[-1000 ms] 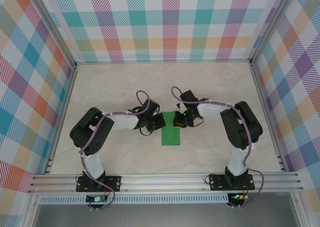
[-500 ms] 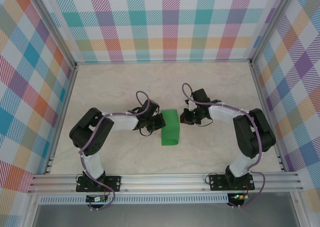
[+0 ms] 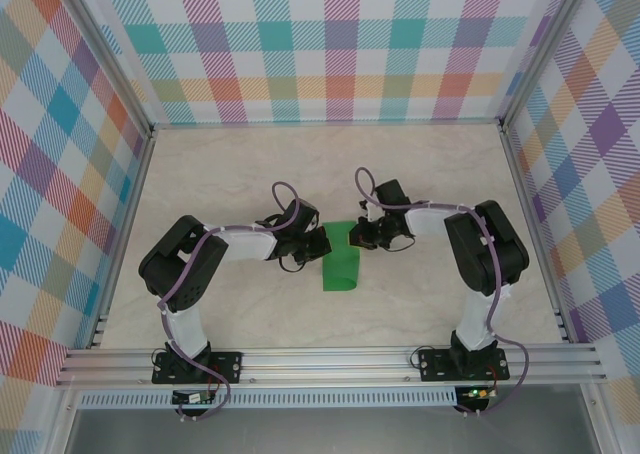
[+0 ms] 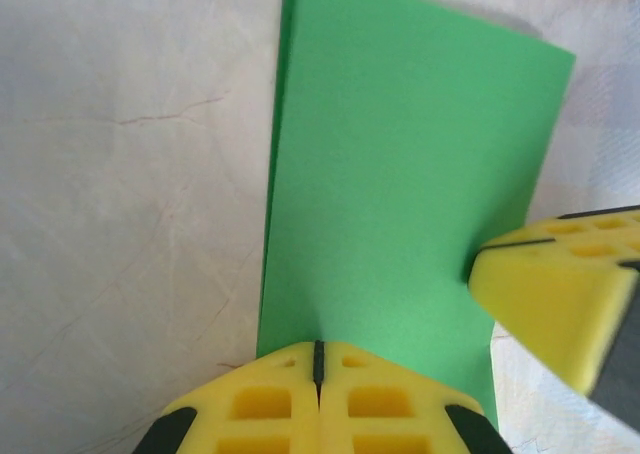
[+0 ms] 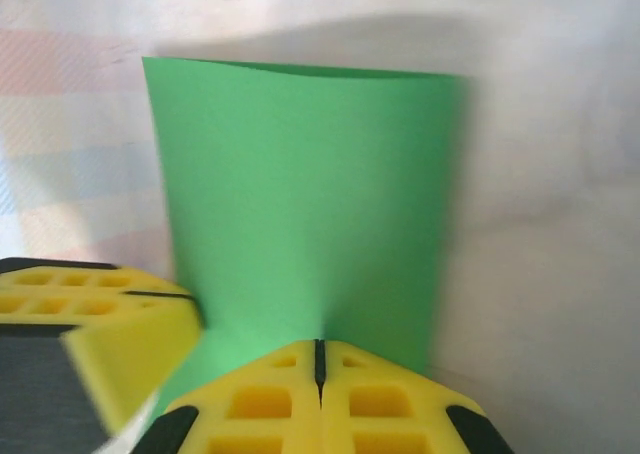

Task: Fold a paper plane with a square sheet of paper (pick it up from the middle)
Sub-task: Fold the square sheet of paper in half at the center of the table.

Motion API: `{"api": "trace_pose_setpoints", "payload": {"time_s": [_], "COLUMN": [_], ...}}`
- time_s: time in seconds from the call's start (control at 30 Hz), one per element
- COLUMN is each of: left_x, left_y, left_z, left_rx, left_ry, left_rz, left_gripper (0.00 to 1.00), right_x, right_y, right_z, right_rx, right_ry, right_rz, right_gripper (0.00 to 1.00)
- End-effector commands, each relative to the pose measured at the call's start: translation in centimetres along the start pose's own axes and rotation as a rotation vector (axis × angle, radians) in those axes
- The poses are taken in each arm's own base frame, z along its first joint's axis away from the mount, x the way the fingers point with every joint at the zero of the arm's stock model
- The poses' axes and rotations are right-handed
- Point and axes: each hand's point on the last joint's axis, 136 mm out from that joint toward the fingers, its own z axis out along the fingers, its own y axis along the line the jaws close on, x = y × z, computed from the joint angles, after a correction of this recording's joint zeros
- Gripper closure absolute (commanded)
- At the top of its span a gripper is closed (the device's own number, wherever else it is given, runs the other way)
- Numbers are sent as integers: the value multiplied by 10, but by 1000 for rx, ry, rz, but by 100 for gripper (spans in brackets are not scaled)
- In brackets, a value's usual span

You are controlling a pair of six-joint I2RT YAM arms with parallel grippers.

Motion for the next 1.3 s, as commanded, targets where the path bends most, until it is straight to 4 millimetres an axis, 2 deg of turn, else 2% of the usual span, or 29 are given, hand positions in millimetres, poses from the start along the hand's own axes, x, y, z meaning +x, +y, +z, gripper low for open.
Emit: {"api": "trace_pose_setpoints", "payload": {"time_s": [0.0,0.07,0.13,0.27,0.37,0.43,0.57,0.7,0.97,1.03,1.1,1.17,1.27], "left_x": [70,70,70,69,68,68,69,70,77,78,77,75,74], "left_y": [145,145,145,143,140,139,139,143,150,151,150,148,145], "left_z": [3,1,0,2,5,5,7,6,7,7,7,7,8], "left_rx": [-506,-507,-509,-502,-491,-491,-495,-508,-515,-515,-512,-507,-501], "left_ry": [173,173,172,173,175,177,183,185,207,208,207,202,200], "left_rz": [-94,-91,-87,-85,-86,-84,-84,-85,-84,-79,-76,-74,-72], "left_gripper": [100,100,100,100,100,100,100,100,100,100,100,100,100], "right_x": [0,-1,-8,-23,-19,-16,-20,-27,-50,-58,-64,-67,-60], "right_y": [-21,-28,-23,11,38,44,43,30,-33,-40,-35,-19,4], "right_z": [-13,-20,-28,-44,-31,-15,7,12,-17,-27,-36,-43,-39], "right_rx": [19,34,35,-35,-68,-72,-112,-85,-14,-1,2,-31,-62], "right_ry": [-44,-66,-100,-178,-129,-79,-37,-51,-173,-207,-233,-250,-230], "right_rz": [30,39,27,-26,-84,-91,-49,-31,101,114,96,73,32], "right_gripper": [97,97,97,96,96,96,96,97,97,96,96,96,96]}}
